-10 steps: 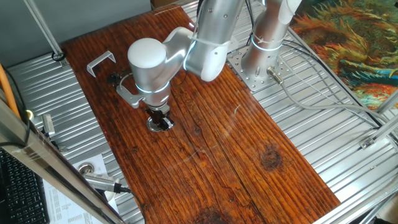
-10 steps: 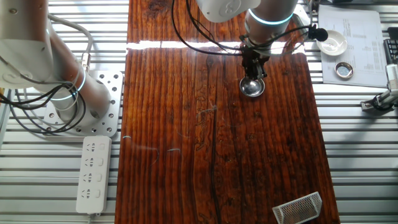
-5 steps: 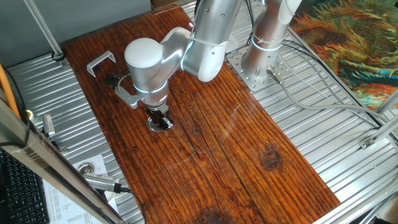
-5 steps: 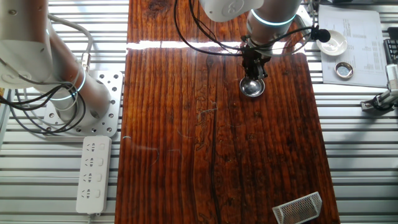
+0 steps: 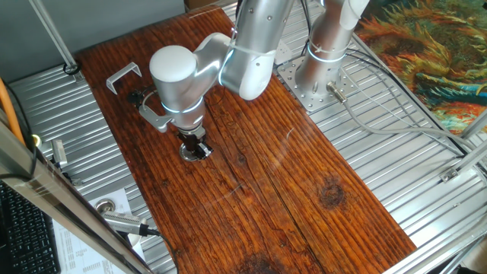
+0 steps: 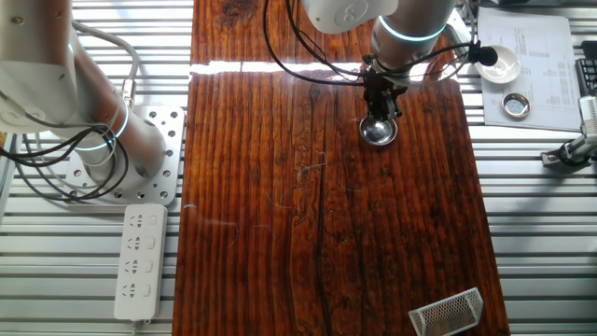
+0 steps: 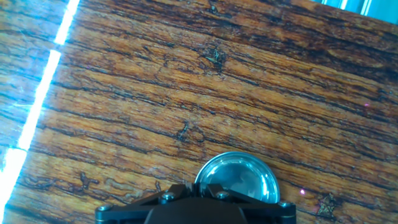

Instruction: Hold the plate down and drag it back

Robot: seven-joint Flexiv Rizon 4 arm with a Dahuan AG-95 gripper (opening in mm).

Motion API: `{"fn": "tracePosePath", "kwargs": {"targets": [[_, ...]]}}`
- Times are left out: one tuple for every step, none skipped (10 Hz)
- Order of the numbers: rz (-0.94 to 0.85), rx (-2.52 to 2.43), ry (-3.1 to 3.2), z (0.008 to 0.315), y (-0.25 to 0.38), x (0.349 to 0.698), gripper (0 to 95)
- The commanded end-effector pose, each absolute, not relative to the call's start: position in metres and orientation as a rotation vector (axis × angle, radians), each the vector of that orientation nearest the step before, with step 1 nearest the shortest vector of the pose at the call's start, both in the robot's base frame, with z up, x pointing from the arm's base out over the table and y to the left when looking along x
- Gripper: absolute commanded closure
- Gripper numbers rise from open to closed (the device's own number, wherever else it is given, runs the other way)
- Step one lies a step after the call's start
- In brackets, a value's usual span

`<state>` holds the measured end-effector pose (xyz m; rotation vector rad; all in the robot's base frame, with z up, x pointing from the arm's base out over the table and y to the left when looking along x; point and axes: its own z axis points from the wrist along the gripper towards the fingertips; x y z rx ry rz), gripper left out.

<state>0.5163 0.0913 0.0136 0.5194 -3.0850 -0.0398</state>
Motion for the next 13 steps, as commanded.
{"fn": "tracePosePath", "kwargs": {"targets": [[-0.048, 0.525, -3.086, 0.0021, 0.0930, 0.5168, 95.0], [-0.044, 0.530, -3.085, 0.0017, 0.0941, 0.5168, 95.0], [-0.044, 0.531, -3.085, 0.0017, 0.0941, 0.5168, 95.0], [-0.044, 0.534, -3.085, 0.0016, 0.0944, 0.5168, 95.0], [-0.043, 0.537, -3.084, 0.0016, 0.0944, 0.5168, 95.0], [-0.042, 0.542, -3.083, 0.0014, 0.0944, 0.5165, 95.0], [-0.042, 0.546, -3.083, 0.0013, 0.0944, 0.5163, 95.0], [-0.042, 0.549, -3.083, 0.0015, 0.0945, 0.5163, 95.0], [-0.042, 0.550, -3.083, 0.0015, 0.0945, 0.5163, 95.0], [-0.042, 0.555, -3.083, 0.0021, 0.0946, 0.5163, 95.0], [-0.042, 0.556, -3.082, 0.0023, 0.0946, 0.5163, 95.0], [-0.050, 0.559, -3.083, 0.0025, 0.0950, 0.5163, 95.0], [-0.052, 0.556, -3.086, 0.0019, 0.0981, 0.5163, 95.0]]}}
